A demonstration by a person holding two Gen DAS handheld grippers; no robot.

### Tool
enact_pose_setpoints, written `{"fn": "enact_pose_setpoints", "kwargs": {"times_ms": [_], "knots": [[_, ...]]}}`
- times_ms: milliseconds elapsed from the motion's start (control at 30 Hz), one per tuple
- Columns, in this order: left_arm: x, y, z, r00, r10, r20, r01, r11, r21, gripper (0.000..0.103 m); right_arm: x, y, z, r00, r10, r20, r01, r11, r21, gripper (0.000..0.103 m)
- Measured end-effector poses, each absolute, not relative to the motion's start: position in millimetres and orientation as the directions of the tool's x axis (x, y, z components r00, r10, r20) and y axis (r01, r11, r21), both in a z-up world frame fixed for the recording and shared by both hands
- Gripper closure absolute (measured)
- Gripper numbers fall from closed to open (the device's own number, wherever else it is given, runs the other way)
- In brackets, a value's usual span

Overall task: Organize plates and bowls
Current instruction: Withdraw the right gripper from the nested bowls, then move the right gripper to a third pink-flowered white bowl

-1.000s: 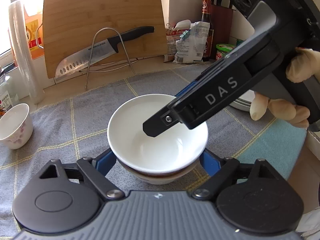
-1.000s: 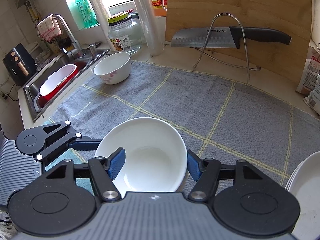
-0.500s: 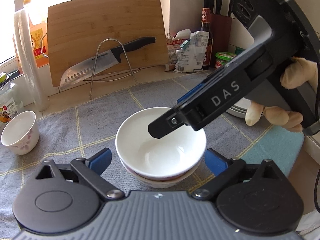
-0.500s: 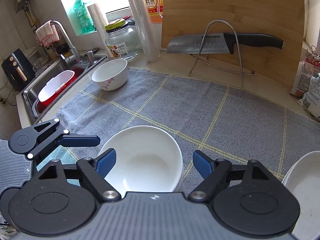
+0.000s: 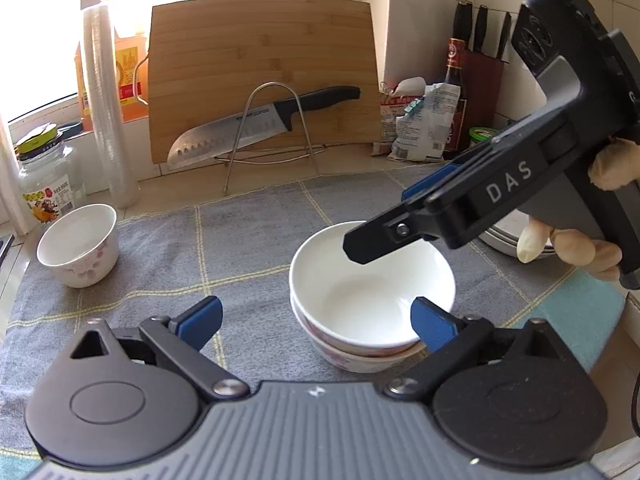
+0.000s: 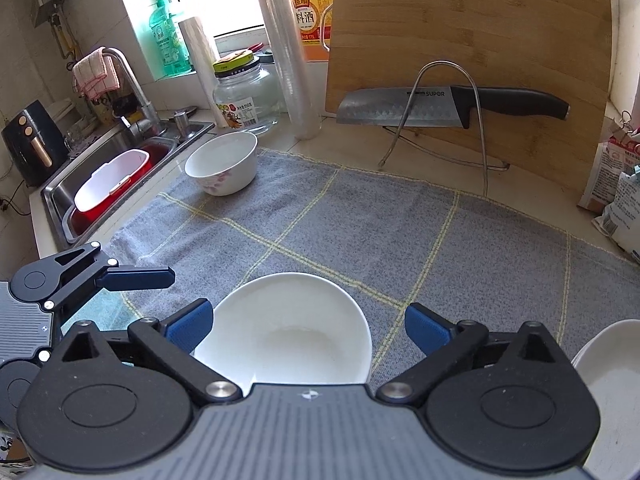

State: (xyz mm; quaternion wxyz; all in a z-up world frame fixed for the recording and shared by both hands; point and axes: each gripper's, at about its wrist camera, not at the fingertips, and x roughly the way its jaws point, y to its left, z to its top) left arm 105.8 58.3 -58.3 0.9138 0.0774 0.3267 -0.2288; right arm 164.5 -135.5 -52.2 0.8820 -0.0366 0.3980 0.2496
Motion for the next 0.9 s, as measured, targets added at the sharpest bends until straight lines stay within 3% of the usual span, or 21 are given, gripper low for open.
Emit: {"fn": "enact_pose_setpoints", "kwargs": {"times_ms": [900], "knots": [[138.1,161.2,-61.4,0.794,-0.169,-0.584,0.237,0.971,0.041,0.003,192.0,-41.2,-29.1,0.576,0.397,-0.715,-0.593,0.805,-0.030,0.000]]}}
